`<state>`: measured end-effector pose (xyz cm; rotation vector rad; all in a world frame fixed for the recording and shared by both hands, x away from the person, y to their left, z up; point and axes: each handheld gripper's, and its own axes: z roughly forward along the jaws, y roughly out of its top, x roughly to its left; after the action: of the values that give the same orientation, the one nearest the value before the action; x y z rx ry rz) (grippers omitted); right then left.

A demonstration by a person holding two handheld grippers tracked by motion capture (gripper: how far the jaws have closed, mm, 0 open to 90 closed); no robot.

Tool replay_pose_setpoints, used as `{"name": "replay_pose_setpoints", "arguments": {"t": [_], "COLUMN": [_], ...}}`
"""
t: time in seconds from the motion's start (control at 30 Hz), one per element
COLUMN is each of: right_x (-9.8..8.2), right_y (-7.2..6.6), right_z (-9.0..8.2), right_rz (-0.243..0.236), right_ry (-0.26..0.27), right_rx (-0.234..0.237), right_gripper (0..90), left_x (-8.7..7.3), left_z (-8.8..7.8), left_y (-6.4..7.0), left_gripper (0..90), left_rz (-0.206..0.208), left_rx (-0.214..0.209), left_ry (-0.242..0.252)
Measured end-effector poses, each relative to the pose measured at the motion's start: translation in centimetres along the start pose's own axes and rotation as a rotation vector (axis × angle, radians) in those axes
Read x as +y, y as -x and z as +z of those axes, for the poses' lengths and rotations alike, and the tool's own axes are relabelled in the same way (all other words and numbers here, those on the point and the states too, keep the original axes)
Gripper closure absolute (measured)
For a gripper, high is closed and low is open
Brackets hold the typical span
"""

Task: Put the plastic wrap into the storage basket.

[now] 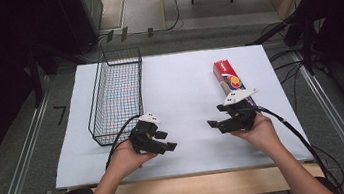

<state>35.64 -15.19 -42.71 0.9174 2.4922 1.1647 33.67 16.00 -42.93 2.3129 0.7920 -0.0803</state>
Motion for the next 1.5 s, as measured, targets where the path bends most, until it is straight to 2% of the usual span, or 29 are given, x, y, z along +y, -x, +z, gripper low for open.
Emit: {"name": "replay_pose_setpoints", "arguments": {"t": [0.07,0.17,0.2,0.23,0.43,0.47,0.53,0.57,0.6,0.67,0.83,0.93,1.13,1.23,1.3,1.5], "right_x": [-0.1,0.0,0.0,0.0,0.2,0.2,0.0,0.0,-0.1,-0.3,-0.4,-0.6,-0.9,-0.9,-0.9,-0.9], "right_y": [-0.1,-0.1,-0.1,-0.1,0.0,0.1,0.1,0.1,0.0,0.0,-0.2,-0.1,0.1,0.1,-0.1,-0.1], "right_z": [-0.1,-0.3,-0.4,-0.4,-1.0,-1.0,-1.1,-1.1,-1.1,-1.2,-1.4,-1.4,-1.4,-1.4,-1.4,-1.5], "right_rz": [-0.013,0.000,0.010,0.012,0.024,0.059,0.089,0.091,0.088,0.086,0.074,0.101,0.113,0.096,0.094,0.080], "right_ry": [-0.008,0.006,0.010,0.013,0.032,0.022,0.014,0.009,0.004,0.006,0.003,0.001,-0.007,-0.012,-0.021,-0.041], "right_rx": [-0.017,-0.023,-0.022,-0.027,-0.015,-0.011,0.001,0.000,-0.007,-0.012,-0.006,0.003,-0.005,-0.010,-0.011,-0.020], "right_gripper": [32.1,32.1,32.1,32.1,35.7,36.5,36.6,36.6,36.6,37.3,37.9,38.0,38.0,38.0,37.7,37.1], "left_x": [0.0,-0.1,-0.2,-0.2,0.2,0.9,1.6,1.9,2.1,2.2,1.9,1.7,1.6,1.5,1.6,1.5], "left_z": [0.0,0.2,0.5,0.6,0.9,1.3,1.3,1.1,0.9,0.5,0.7,0.9,0.7,0.7,0.6,0.6], "left_y": [0.0,-0.1,-0.1,-0.2,-0.3,-0.4,-0.3,-0.2,-0.2,-0.2,-0.1,0.0,0.0,0.0,0.2,0.6], "left_gripper": [39.9,39.2,38.8,38.7,38.1,38.2,38.8,38.4,38.4,38.0,38.0,38.1,37.1,37.6,39.9,39.2], "left_rz": [0.009,0.014,0.025,0.028,0.034,0.017,0.044,0.055,0.047,0.035,0.043,0.056,0.066,0.063,0.044,0.072], "left_rx": [0.002,0.003,0.023,0.022,-0.022,-0.042,-0.047,-0.040,-0.050,-0.051,-0.025,-0.012,-0.004,-0.001,-0.012,-0.001], "left_ry": [-0.006,-0.014,-0.040,-0.047,-0.037,-0.045,-0.048,-0.032,-0.004,0.014,-0.016,-0.032,-0.026,-0.024,-0.034,-0.021]}}
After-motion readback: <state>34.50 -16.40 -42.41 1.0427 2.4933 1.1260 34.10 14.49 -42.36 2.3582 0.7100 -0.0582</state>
